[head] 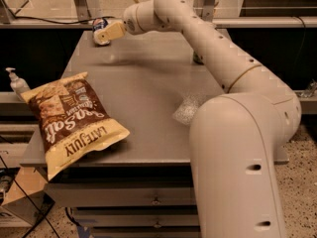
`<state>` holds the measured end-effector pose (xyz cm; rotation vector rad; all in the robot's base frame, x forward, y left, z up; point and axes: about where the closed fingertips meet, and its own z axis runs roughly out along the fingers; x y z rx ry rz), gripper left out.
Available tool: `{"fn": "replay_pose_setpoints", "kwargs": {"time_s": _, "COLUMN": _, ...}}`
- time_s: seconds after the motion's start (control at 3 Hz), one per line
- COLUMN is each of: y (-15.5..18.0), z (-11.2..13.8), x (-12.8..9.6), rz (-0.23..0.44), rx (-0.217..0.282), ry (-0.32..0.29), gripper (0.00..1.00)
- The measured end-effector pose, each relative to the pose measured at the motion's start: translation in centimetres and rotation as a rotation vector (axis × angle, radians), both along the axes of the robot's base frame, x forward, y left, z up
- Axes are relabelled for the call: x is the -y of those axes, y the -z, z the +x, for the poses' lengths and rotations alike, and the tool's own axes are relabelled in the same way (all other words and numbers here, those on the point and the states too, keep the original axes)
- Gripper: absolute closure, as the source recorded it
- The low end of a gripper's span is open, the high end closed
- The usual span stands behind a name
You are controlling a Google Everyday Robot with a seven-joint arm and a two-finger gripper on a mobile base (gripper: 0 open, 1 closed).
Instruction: Move pepsi can near brown chip bag
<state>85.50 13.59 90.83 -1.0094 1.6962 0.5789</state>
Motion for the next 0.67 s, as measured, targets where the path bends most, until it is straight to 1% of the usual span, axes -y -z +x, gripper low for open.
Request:
{"fn": "replay_pose_setpoints", "kwargs": {"time_s": 0.33, "y": 0.6, "z": 0.8, "x": -1.8, "rz": 0.000, "rx": -0.004, "ry": 0.003, "gripper": 0.00}}
{"fn": "replay_pose_setpoints", "kwargs": {"time_s": 0.67, "y": 1.6, "z": 1.8, "x": -4.9, "rz": 0.051, "rx": -0.016, "ry": 0.016, "gripper": 0.00}}
